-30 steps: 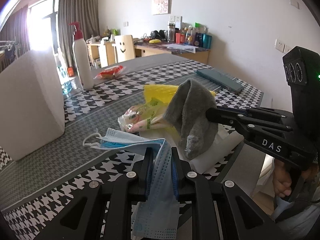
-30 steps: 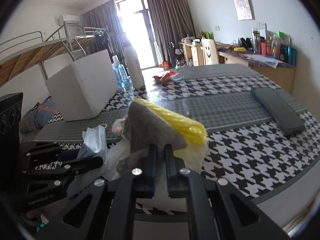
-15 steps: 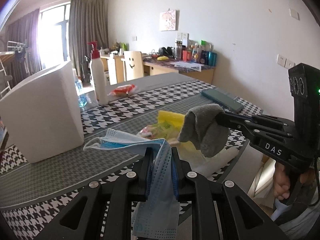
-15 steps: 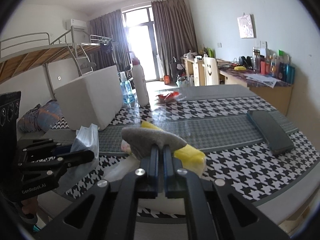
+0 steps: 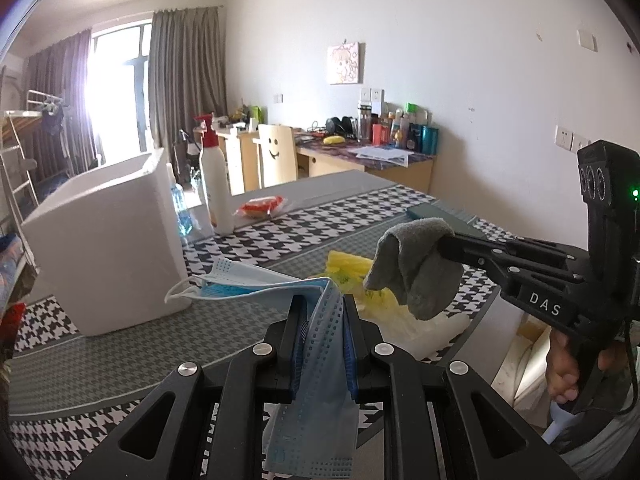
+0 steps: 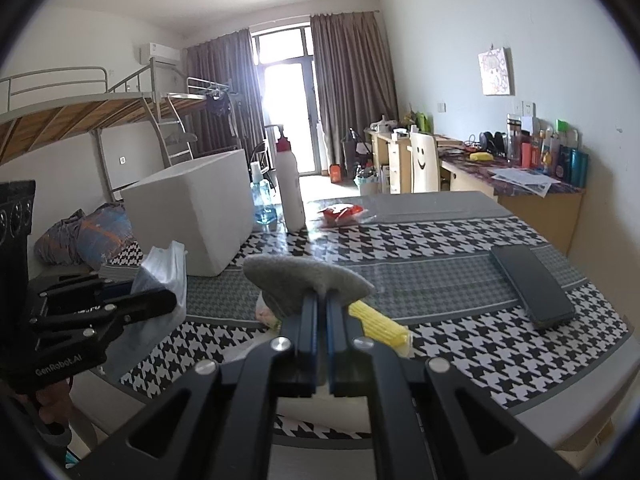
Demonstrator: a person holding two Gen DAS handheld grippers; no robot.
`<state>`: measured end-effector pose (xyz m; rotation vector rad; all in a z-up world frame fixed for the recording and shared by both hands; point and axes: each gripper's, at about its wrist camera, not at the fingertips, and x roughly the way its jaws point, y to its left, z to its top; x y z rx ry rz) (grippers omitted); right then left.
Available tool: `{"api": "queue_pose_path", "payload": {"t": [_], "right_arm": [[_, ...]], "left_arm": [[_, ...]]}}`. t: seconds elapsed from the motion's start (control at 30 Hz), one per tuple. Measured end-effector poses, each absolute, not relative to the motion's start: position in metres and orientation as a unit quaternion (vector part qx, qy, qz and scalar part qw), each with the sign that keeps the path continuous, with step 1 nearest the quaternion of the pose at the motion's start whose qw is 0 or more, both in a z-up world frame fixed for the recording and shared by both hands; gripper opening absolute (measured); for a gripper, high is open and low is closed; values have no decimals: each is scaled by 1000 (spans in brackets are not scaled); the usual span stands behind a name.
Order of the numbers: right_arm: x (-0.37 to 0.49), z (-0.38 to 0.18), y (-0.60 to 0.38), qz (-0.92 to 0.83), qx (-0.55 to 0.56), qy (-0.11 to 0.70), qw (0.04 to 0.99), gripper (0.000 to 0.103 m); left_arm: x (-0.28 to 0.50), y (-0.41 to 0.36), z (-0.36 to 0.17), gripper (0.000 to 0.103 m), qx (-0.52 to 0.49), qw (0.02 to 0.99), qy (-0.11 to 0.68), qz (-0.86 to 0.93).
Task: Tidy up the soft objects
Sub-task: 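Lift the mask with the left tool while the right tool lifts the grey cloth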
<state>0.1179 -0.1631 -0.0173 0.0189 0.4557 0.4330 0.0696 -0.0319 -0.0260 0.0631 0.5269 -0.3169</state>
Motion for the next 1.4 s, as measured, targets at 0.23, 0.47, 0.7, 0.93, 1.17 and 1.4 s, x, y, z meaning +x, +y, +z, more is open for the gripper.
{"api": "queue_pose_path", "payload": {"t": [0.23,0.47,0.7,0.93,1.17,1.4], "right_arm": [[118,-7,-160,215,6,219,952,6],[117,0,-154,221,-2,209,953,6],[124,6,-153,218,1,204,954,6],[130,8,-148,221,1,209,953,6],[135,12,-147,223,4,209,952,6],[138,18,-146,226,7,203,953,6]], "left_arm": [[62,-27,-14,18,26,957,247,-148],[62,-23,-7,18,20,959,244,-144],[64,-19,0,18,20,960,240,-140],[72,-19,6,18,25,961,236,-141],[83,-18,10,18,21,962,237,-137],[93,-16,20,18,21,964,230,-131]]}}
